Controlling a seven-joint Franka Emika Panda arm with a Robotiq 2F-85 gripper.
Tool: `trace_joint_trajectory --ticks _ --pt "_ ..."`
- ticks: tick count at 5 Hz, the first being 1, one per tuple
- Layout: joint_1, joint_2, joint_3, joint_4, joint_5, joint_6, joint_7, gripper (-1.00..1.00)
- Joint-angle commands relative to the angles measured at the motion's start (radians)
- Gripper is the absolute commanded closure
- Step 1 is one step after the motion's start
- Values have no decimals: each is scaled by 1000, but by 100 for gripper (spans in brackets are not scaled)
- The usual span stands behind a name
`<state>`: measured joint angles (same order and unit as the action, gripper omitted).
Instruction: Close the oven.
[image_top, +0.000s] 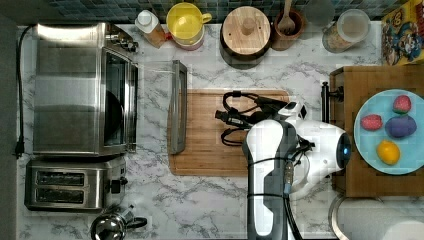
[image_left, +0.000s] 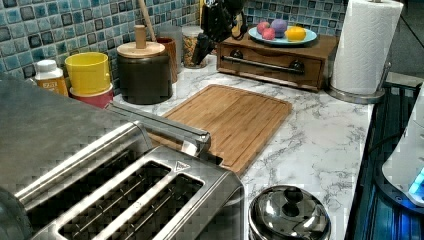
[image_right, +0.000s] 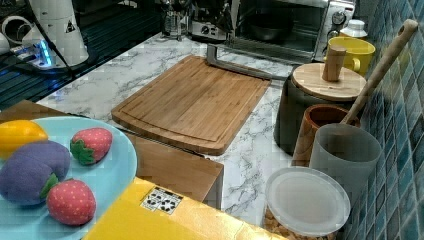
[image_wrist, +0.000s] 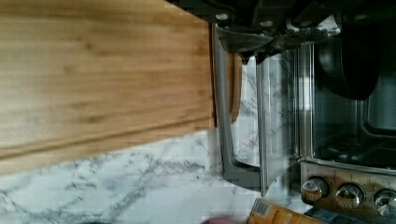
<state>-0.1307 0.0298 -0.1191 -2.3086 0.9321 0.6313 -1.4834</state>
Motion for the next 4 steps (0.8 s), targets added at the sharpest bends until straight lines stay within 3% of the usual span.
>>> trace_joint_trajectory --ticks 1,3,4 --pt "66 182 91 52 212 99 -135 100" --pt "25 198 153 74 335 121 -209 100" --pt "33 182 185 76 393 124 -248 100"
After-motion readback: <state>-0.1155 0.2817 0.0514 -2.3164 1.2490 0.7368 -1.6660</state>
